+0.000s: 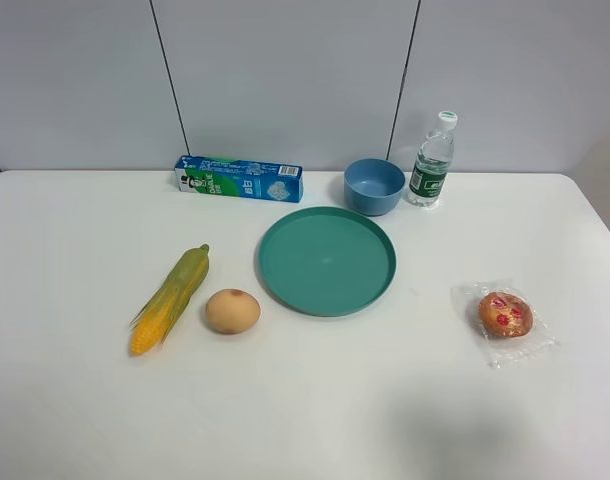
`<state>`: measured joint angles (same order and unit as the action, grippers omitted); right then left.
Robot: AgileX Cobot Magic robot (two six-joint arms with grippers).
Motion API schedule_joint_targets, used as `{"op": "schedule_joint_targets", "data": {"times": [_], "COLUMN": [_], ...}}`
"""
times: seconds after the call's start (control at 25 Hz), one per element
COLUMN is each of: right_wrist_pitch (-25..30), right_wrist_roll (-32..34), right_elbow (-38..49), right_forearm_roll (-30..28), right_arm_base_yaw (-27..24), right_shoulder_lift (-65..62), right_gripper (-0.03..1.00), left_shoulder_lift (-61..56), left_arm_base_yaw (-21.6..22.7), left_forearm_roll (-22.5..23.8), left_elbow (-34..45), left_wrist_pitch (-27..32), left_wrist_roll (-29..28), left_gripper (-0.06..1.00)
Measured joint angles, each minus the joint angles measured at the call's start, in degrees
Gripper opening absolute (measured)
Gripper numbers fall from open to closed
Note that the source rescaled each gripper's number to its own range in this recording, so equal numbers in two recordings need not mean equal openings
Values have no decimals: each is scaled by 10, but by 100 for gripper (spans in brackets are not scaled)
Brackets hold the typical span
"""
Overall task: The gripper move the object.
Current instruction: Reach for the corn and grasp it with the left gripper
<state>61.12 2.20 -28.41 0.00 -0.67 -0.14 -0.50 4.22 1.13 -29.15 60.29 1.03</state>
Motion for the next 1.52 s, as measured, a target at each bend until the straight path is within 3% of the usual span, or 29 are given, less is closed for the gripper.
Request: {"op": "schedule_joint_targets", "data": {"times": [0.04, 1.2, 1.52], "right_wrist_pitch": [0, 0, 0], "right_wrist_roll": [0, 0, 0], "right_elbow": [0, 0, 0], "right_forearm_roll": [0, 0, 0], "right_arm_base_yaw": [0, 0, 0], "right_shoulder_lift": [0, 0, 0], "right_gripper": [100, 100, 100], "left_shoulder_lift": [0, 3, 142], "left_arm_base_yaw": [0, 0, 0], "left_forearm_roll": [0, -1, -46], "left_elbow": [0, 0, -33], "left_wrist_pitch": [0, 0, -7], "left_wrist_roll": [0, 0, 0], "left_gripper": [78, 78, 78]}}
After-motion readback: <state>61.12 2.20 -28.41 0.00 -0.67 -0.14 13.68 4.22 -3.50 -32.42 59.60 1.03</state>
